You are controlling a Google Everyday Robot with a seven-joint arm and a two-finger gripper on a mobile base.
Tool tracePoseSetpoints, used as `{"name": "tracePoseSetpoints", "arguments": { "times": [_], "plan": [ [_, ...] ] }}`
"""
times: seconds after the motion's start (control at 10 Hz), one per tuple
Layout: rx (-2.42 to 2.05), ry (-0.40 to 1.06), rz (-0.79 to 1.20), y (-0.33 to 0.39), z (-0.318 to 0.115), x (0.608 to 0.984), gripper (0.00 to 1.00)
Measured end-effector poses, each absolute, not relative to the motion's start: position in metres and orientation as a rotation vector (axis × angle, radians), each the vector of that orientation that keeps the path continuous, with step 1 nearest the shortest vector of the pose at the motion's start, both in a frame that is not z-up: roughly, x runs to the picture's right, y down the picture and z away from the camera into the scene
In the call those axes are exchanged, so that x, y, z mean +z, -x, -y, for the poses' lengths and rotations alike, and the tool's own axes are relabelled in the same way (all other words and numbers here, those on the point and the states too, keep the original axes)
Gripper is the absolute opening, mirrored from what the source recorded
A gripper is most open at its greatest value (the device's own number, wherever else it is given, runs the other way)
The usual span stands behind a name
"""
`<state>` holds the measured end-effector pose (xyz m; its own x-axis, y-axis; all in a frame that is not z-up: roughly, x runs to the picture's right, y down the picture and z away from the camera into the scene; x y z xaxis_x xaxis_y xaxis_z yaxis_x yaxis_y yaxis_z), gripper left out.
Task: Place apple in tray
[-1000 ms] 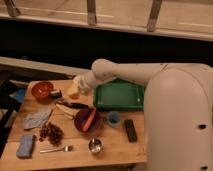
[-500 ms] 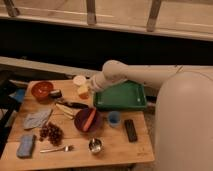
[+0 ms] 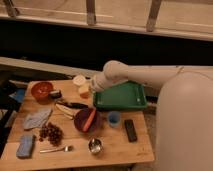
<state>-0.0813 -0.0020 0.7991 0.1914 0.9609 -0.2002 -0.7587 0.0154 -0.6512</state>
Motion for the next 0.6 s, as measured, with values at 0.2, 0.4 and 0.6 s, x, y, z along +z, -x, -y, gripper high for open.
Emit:
{"name": "tracePoseSetpoints", "arguments": {
  "times": [0.2,0.4,0.6],
  "plan": [
    [1.445,0.692,0.350,0.057,0.024,0.812,0.00],
    [1.518,0.646,0.337,0.028,0.044,0.834,0.00],
    [1.608,0.594,0.291,-0.011,0.049,0.854,0.00]
  ]
}}
